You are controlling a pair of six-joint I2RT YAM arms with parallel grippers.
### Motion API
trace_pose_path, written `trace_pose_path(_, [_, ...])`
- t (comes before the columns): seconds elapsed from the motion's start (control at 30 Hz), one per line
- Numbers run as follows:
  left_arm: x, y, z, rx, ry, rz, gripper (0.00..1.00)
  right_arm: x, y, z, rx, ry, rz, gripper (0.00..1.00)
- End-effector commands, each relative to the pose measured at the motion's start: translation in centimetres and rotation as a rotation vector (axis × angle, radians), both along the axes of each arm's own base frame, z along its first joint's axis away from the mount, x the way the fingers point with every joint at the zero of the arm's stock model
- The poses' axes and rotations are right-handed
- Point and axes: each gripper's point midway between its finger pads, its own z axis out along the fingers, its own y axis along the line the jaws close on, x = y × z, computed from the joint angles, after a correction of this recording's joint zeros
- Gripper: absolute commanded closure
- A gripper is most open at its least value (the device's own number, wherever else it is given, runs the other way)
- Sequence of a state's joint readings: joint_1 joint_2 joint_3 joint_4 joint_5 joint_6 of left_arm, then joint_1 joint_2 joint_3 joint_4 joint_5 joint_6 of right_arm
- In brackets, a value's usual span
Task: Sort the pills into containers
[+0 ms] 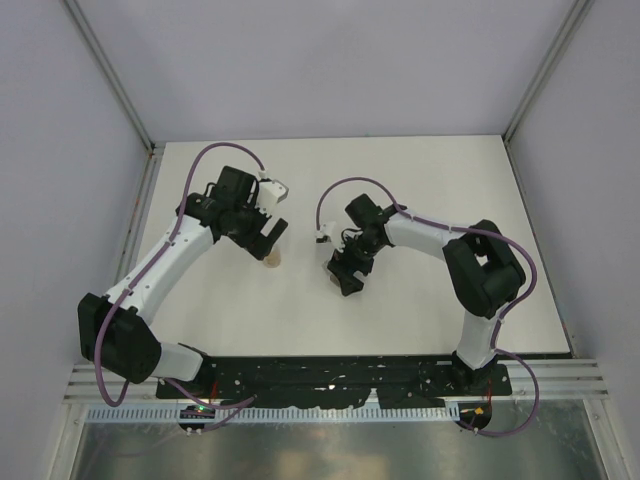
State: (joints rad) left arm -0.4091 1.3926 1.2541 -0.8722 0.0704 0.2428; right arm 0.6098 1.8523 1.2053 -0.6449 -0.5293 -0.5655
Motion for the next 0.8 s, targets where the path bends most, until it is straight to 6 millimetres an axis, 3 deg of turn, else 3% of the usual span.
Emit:
trace_pose_path(0.0, [-0.1, 0.2, 1.1, -0.017, -0.035, 0.001, 0.0, -0.9, 0.1, 1.0, 0.024, 0.012, 0.001, 0.12])
trace_pose_path(0.77, [-0.7, 0.5, 1.6, -0.012, -0.032, 0.002, 0.01, -4.2, 0.9, 1.6, 0.026, 0.04, 0.046, 0.12])
